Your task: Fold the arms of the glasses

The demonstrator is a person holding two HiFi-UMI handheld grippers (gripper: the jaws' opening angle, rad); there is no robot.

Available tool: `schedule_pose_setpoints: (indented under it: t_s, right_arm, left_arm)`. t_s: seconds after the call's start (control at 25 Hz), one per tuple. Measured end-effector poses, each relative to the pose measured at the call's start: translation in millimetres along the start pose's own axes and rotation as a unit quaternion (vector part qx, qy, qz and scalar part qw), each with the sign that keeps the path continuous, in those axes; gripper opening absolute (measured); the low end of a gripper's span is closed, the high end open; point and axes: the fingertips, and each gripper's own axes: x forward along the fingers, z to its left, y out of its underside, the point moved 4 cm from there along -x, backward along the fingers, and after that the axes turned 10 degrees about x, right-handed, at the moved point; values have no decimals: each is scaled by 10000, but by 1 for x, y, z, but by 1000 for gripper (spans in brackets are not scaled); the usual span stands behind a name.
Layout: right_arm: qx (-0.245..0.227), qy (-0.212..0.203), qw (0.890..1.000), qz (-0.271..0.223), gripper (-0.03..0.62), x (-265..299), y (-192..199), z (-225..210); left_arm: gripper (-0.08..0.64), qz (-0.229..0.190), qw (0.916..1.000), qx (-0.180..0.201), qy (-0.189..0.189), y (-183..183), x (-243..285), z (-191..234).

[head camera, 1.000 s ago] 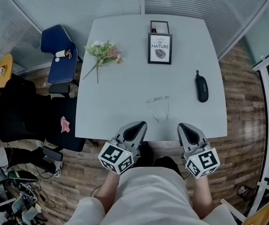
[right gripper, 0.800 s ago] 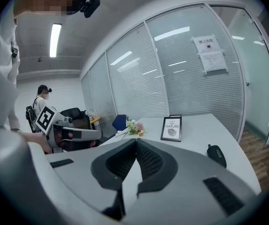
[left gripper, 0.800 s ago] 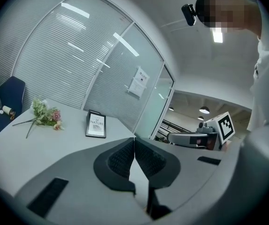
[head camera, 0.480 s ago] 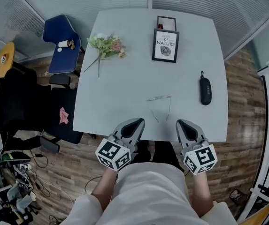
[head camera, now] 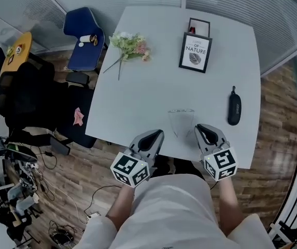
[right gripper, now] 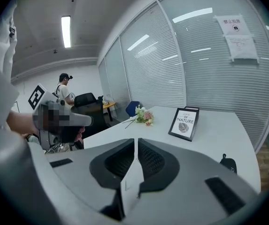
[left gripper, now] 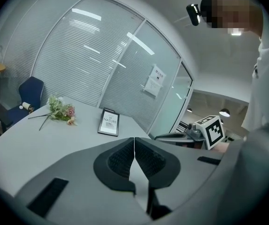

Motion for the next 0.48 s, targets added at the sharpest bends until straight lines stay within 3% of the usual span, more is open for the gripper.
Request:
schedule_pose_setpoints:
  t_s: [0.48]
  right_arm:
    - [-339,-471,9950,815,51,49,26,-58]
  left_arm:
    - [20,266,9954,-537,-752,39,20,-17]
